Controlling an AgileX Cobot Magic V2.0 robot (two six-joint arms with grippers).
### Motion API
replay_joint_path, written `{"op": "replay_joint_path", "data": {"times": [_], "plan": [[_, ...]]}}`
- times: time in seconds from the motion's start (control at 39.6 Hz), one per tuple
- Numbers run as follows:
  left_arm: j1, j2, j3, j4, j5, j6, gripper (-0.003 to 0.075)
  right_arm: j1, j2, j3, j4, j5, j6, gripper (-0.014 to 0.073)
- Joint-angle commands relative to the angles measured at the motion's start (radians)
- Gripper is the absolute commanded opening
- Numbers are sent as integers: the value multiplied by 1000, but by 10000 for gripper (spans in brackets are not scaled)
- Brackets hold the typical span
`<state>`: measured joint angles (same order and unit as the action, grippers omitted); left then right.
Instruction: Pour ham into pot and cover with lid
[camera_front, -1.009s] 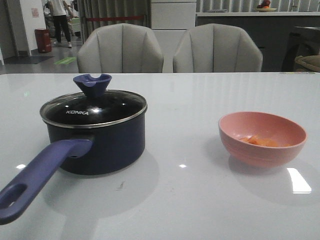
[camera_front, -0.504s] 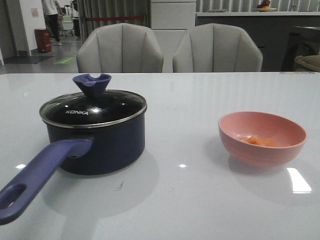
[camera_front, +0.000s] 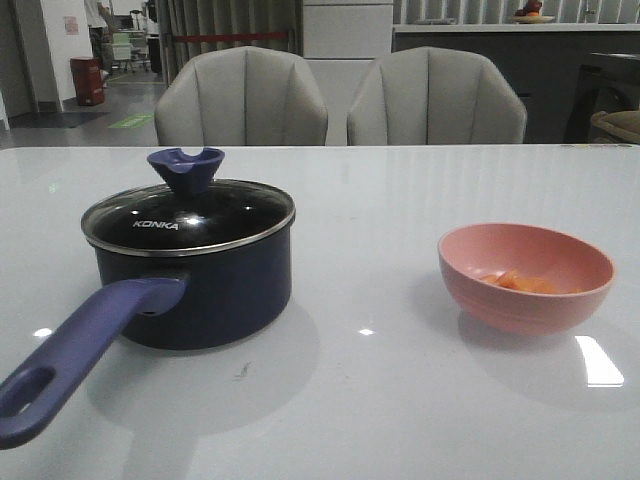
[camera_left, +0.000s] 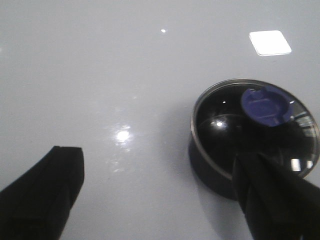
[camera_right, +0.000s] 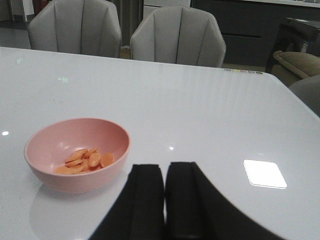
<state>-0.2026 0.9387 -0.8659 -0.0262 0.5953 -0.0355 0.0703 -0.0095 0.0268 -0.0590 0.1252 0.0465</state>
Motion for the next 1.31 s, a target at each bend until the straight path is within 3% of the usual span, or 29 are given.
{"op": "replay_joint_path", "data": {"times": [0.0,0.43,0.61,0.93,1.29], "plan": [[-53,115,-142,-34,-26,-3,638,-5,-19,-5,-13,-77,0,181],[-187,602,-614,20,319,-193,638,-5,-19,-5,-13,-77,0,181],[-211,738,-740,34,385,-261,638,-5,-19,-5,-13,-77,0,181],[-257,883,-878,37,494,-301,638,-5,-19,-5,-13,-77,0,181],[-275,942,-895,43,516,-361,638,-5,-19,-5,-13,-77,0,181]]}}
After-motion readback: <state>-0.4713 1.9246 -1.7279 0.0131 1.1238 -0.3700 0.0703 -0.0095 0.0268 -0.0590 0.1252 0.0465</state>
